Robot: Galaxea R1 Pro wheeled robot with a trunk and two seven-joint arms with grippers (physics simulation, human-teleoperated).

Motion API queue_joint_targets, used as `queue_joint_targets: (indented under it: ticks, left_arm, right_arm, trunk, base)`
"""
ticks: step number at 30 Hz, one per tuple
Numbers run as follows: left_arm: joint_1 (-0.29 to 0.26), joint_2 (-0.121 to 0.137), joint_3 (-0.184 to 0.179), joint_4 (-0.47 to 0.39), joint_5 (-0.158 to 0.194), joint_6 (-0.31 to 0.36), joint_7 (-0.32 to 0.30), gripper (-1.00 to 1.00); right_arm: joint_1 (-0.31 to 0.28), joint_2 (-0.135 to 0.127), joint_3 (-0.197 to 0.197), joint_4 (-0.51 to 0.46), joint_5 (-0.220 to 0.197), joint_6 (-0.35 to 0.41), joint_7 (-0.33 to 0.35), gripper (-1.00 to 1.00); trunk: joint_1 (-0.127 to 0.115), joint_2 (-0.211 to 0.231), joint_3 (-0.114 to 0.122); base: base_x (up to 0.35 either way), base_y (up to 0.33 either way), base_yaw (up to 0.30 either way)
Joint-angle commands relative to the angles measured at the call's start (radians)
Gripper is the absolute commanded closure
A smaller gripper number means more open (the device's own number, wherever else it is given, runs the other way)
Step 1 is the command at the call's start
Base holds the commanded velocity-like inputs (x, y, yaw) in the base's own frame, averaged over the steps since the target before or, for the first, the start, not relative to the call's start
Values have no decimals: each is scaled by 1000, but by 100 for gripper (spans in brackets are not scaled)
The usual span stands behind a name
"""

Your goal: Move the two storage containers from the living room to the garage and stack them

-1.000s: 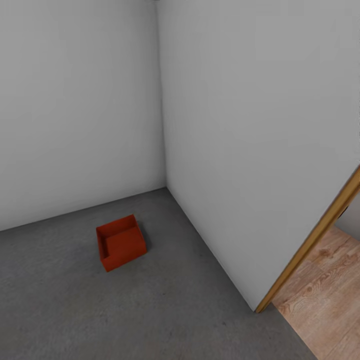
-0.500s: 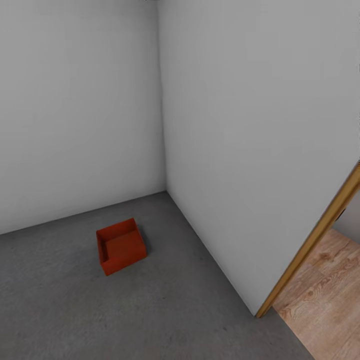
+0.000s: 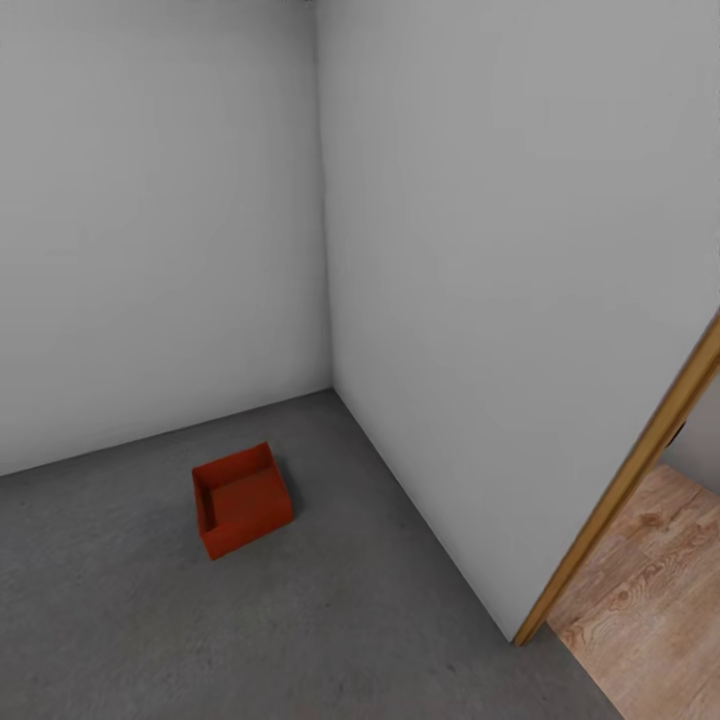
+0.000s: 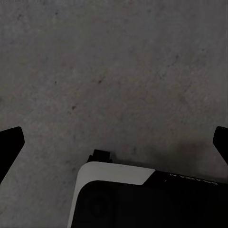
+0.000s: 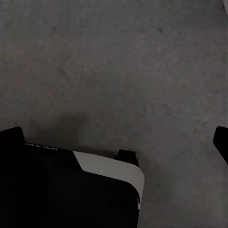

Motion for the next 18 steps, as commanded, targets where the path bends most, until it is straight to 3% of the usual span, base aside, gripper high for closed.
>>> queue_joint_targets:
  ticks: [1, 18]
  left_arm:
    - [0, -1, 2, 0, 9, -3, 0, -100]
    - [0, -1, 2, 0, 9, -3, 0, -100]
  right_arm:
    - [-1, -1, 5, 1, 1, -3, 1, -100]
    - [-1, -1, 4, 1, 2, -4, 1, -100]
  trunk:
    - [0, -1, 0]
    - [0, -1, 17]
  base:
    - [0, 0, 0]
    - [0, 0, 0]
